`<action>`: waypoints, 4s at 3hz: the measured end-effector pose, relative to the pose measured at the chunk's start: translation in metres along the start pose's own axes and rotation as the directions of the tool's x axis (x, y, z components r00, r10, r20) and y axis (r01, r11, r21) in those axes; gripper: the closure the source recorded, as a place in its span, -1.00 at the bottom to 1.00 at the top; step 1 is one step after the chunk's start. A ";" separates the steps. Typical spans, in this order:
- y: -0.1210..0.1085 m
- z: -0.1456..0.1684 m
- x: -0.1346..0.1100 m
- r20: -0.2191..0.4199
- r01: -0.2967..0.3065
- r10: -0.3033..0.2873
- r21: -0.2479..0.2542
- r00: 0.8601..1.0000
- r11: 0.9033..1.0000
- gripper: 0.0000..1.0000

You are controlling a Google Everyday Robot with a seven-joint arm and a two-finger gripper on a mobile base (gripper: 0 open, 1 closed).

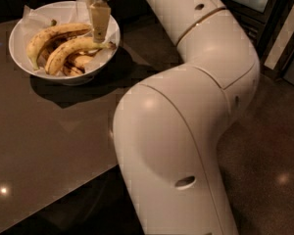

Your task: Pick banana from white bowl

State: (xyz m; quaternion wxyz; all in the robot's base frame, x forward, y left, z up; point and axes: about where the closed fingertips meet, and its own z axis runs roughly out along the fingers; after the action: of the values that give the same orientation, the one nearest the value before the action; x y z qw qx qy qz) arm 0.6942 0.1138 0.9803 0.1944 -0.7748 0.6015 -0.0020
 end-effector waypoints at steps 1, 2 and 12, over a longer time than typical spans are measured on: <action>-0.003 0.014 -0.011 -0.003 0.013 -0.013 -0.018 1.000 1.000 -0.14; -0.003 0.027 -0.019 -0.005 0.020 -0.020 -0.040 1.000 0.999 -0.10; -0.001 0.036 -0.002 0.021 -0.023 0.024 -0.046 0.999 0.999 1.00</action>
Offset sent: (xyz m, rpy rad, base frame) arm -0.0313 0.0012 -0.0277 -0.1741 0.2175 0.0547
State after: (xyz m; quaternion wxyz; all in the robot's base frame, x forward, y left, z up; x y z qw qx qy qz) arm 0.7030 0.1269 0.9480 0.1831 -0.7719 0.6084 0.0227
